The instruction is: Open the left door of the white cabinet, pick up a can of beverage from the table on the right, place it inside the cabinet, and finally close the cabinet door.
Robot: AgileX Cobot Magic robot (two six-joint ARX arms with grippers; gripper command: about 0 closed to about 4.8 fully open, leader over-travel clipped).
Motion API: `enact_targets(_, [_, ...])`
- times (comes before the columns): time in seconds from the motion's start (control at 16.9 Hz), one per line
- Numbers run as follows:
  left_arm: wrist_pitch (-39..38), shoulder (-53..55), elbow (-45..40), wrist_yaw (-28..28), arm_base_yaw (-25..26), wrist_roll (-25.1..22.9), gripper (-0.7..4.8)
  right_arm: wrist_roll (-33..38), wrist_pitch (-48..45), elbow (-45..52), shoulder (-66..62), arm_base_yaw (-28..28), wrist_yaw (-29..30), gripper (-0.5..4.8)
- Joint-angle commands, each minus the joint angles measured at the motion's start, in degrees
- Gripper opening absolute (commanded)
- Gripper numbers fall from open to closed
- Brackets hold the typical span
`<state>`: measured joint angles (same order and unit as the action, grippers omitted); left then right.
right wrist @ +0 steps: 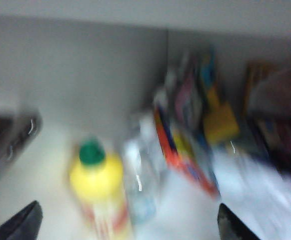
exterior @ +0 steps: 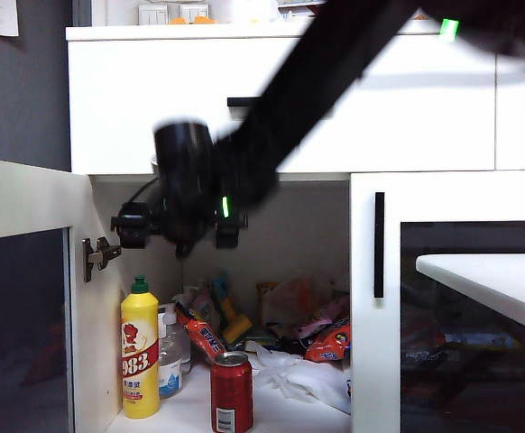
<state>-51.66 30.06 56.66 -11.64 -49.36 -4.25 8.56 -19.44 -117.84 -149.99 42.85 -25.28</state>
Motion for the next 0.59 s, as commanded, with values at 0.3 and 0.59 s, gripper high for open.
enact_targets(0.3, [2.25,-1.18,0.13,0.15,0.15,1.42,4.79,0.48,43.93,-0.24,8.17,3.98,2.01,4.79])
enact_targets(0.59, [3.63,-3.76,0.13,2.73,0.09,2.97,4.79,1.36,64.08,-0.24,20.04,8.26,0.66,4.79])
